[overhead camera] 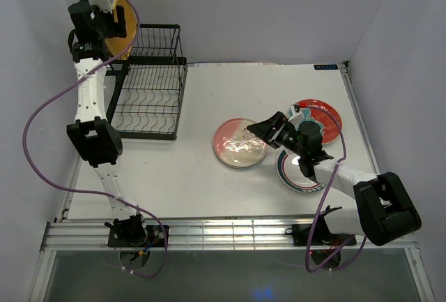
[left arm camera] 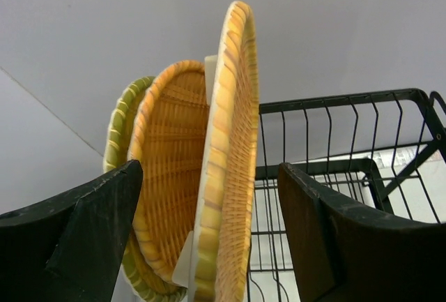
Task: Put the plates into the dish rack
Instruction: Insert the plate into the dish rack, then pick up the plate from the corner of the board.
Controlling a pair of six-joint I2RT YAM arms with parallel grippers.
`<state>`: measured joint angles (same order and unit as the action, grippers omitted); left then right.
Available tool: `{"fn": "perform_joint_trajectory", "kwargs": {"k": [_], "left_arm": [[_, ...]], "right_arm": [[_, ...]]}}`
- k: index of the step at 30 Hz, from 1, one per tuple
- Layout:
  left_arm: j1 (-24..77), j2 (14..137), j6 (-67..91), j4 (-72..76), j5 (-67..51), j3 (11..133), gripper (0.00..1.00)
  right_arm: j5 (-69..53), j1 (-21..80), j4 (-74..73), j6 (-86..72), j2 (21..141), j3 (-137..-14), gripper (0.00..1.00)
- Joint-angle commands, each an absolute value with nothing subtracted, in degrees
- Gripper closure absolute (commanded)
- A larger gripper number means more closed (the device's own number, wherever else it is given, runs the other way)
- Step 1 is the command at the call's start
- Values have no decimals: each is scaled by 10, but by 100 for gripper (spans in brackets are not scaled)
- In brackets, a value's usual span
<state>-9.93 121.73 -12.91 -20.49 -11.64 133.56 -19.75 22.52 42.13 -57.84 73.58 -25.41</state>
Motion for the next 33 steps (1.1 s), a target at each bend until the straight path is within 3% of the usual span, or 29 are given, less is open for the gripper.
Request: {"fn": "perform_joint_trajectory", "kwargs": {"k": [1, 10, 19, 27, 33], "left_arm": [[-118, 1194, -108, -171, -89, 1336, 11], [-122, 1162, -90, -150, -79, 1334, 2], [-121, 1072, -52, -106, -93, 1279, 2], [-91, 869, 75, 42, -164, 996, 2], [-16, 791, 133, 85, -196, 863, 2]], "right_arm": [[-207, 227, 444, -572, 742, -278, 12], [-209, 227, 445, -572, 742, -278, 13], [-210, 228, 439, -567, 744, -282, 12], [-211, 228, 426, -560, 754, -290, 12], [-211, 228, 409, -550, 742, -296, 12]]}}
